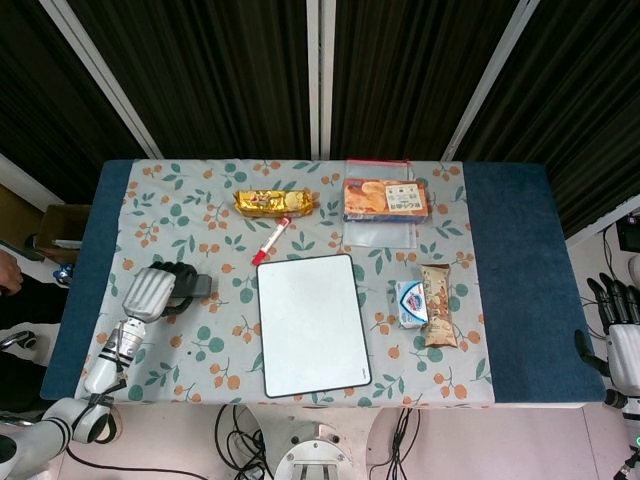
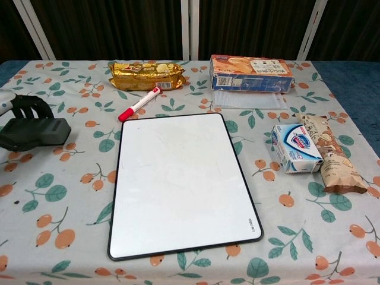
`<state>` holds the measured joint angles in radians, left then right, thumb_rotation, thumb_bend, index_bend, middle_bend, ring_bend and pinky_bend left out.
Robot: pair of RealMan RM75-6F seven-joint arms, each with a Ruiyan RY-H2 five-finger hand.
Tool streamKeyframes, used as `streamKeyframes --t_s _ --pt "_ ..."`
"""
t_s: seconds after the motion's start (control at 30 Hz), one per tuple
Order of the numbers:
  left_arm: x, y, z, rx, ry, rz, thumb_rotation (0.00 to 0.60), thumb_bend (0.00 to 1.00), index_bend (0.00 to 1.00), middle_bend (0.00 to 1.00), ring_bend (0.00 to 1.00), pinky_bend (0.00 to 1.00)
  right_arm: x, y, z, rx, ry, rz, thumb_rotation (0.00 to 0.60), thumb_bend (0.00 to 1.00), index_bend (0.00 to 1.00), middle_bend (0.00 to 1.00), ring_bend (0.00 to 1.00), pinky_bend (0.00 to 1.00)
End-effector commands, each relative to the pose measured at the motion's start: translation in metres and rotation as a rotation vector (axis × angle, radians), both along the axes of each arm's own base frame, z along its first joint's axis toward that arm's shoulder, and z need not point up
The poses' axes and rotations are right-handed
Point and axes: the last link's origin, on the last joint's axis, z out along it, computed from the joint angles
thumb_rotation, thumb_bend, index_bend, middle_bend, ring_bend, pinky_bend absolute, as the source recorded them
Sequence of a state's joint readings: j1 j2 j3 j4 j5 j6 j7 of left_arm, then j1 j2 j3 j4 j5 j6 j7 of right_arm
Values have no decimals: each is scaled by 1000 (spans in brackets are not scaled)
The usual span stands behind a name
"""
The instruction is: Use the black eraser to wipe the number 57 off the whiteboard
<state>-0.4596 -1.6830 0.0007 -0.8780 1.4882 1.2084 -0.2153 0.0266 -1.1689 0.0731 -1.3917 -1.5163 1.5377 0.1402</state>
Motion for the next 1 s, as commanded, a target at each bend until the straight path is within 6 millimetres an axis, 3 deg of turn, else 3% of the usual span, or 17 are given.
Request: streamKeyframes --t_s 0.03,0.17,0.33,0.6,0.67,0.77,0.87,1.0 --pt "-3 0 0 -25 14 29 600 166 108 106 136 260 0 0 0 1 0 1 600 354 0 0 0 0" --pt "-1 -1 6 20 -3 5 600 149 80 32 98 241 1 0 1 -2 2 3 600 353 0 0 0 0" --pt "0 -6 19 62 3 -29 600 117 68 19 81 234 3 0 1 -3 2 8 600 353 0 0 0 0" --pt "5 -42 80 211 -8 -97 592 48 66 20 70 213 1 -1 2 -6 -1 3 600 354 0 0 0 0" --pt "2 -53 98 259 1 -80 520 36 66 26 65 209 1 -1 1 -3 -4 2 600 353 0 0 0 0" --pt "-5 -69 120 313 25 -40 333 30 67 37 61 200 -1 -1 -1 2 -8 -3 600 351 0 0 0 0" --pt "-12 -85 135 329 61 5 274 28 67 39 61 199 -2 -2 -4 7 -10 -7 600 351 0 0 0 0" --pt "-19 -102 145 332 83 35 266 28 67 39 61 199 -3 -3 -8 17 -7 -7 600 351 0 0 0 0"
